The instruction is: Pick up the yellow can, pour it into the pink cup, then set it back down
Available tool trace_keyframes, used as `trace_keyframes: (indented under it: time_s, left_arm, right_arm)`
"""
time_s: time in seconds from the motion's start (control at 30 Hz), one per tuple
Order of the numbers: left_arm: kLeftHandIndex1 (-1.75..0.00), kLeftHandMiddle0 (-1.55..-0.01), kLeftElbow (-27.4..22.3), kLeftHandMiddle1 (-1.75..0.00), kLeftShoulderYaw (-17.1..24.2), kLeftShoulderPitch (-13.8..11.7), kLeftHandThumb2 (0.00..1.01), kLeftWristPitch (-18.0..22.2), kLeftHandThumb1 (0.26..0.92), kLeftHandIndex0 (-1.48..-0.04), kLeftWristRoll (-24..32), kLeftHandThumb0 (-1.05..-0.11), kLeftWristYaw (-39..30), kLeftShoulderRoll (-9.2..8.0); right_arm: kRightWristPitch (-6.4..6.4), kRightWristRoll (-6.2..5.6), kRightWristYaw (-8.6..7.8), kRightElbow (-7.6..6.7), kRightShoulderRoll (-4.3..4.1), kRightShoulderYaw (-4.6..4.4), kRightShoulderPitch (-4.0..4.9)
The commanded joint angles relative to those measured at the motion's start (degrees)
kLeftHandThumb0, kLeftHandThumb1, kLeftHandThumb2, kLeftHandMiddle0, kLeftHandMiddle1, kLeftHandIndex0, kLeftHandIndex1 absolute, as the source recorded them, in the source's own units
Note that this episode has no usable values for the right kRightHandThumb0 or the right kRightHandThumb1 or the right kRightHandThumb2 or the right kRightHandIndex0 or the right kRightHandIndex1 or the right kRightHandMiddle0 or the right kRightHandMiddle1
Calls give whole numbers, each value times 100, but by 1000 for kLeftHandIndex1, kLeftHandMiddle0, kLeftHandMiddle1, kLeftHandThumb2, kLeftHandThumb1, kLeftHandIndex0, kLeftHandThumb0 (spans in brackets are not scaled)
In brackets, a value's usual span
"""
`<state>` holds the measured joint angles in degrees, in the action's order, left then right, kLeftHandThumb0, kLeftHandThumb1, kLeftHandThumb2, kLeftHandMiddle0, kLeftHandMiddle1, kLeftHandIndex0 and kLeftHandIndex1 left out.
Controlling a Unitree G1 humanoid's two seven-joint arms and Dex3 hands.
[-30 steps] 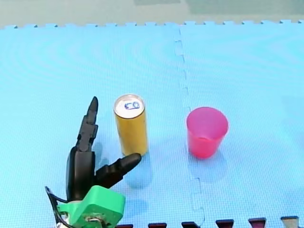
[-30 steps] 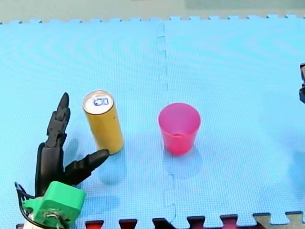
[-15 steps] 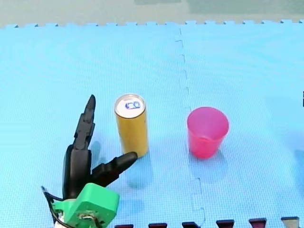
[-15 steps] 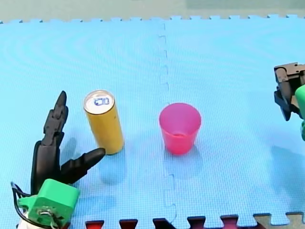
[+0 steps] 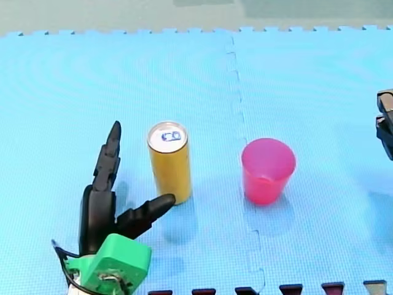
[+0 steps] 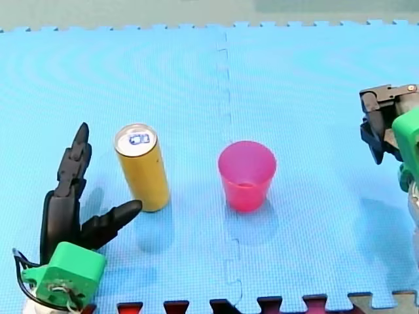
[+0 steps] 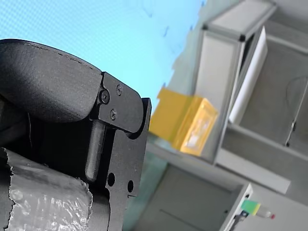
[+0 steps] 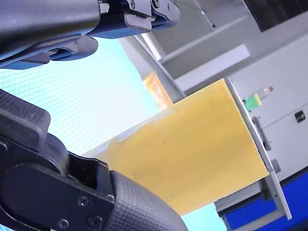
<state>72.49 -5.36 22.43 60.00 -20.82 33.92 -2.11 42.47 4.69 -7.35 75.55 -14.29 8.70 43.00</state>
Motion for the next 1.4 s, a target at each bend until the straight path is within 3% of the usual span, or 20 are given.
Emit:
trace_keyframes:
  time_s: [0.0,0.33,0.57,1.0,1.37]
  left_arm:
    - [-6,-249,-10,-5,39,12,12,36,874,-160,62,-1048,-54,-44]
    - [-4,-244,-15,-2,144,3,10,78,880,-160,236,-1048,-368,-88]
    - [-2,-240,-23,0,219,-16,8,97,883,-159,353,-1048,-595,-86]
    - [-2,-231,-28,0,332,-31,4,130,882,-160,477,-1048,-877,-86]
    - [-2,-231,-50,0,363,-73,2,147,880,-163,503,-1048,-982,-109]
  right_arm:
    - [-22,-49,-76,13,38,42,39]
    - [-53,-60,-187,25,147,89,65]
    - [-80,-119,-393,22,226,126,85]
    - [-50,55,-165,-24,400,-36,143]
    - [-96,124,-179,-42,495,-161,182]
